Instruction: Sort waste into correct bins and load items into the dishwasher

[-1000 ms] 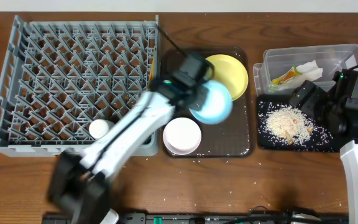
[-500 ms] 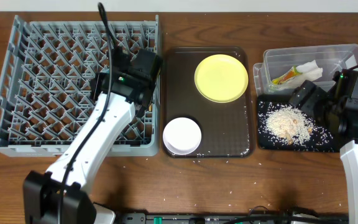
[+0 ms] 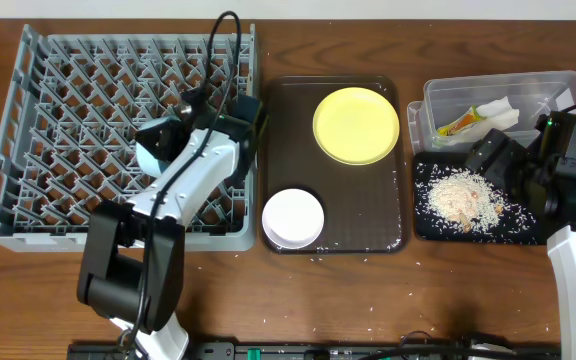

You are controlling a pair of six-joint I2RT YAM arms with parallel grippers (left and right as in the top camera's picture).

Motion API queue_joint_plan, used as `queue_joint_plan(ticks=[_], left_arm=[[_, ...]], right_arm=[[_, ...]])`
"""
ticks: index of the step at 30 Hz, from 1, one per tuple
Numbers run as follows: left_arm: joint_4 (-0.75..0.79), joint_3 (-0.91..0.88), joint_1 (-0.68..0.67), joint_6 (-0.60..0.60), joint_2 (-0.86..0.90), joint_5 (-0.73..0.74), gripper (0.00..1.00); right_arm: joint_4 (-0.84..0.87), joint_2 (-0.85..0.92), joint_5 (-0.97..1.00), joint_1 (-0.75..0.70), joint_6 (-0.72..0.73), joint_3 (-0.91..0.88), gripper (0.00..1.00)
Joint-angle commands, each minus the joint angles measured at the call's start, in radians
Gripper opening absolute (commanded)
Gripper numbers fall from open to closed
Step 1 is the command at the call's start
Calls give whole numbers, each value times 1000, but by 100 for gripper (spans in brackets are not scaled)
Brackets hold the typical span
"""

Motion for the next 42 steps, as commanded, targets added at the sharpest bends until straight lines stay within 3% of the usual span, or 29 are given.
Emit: queue_joint_plan(ticks=[1, 4, 10, 18, 22, 24, 27, 31, 32, 33, 42], left_arm=[[-1, -8, -55, -28, 21, 18, 7], [-2, -8, -104, -29, 21, 26, 8], [-19, -8, -167, -28, 20, 69, 32], [-20, 1, -201, -77, -29, 275, 44], [5, 42, -219, -77, -132, 455, 44], [50, 43, -220, -77, -202, 573, 44], [152, 43, -220, -76, -330, 918, 43], [198, 43, -222, -76, -359, 1201, 22], [194, 42, -226, -76, -350, 1239, 19], [190, 39, -233, -76, -340, 1263, 8], [190, -16, -388, -114, -120, 1285, 8]], right_arm=[[-1, -13, -1, -10, 10, 5, 99], [-1, -13, -1, -10, 10, 5, 99], [-1, -13, -1, -10, 10, 5, 99], [-1, -13, -1, -10, 10, 5, 99], [-1, -13, -1, -10, 10, 5, 99], [-1, -13, -1, -10, 10, 5, 99], [-1, -13, -1, -10, 10, 5, 99], [-1, -13, -1, -10, 10, 5, 99], [-1, -13, -1, -10, 10, 5, 99], [-1, -13, -1, -10, 10, 5, 99], [-1, -13, -1, -10, 10, 5, 99]])
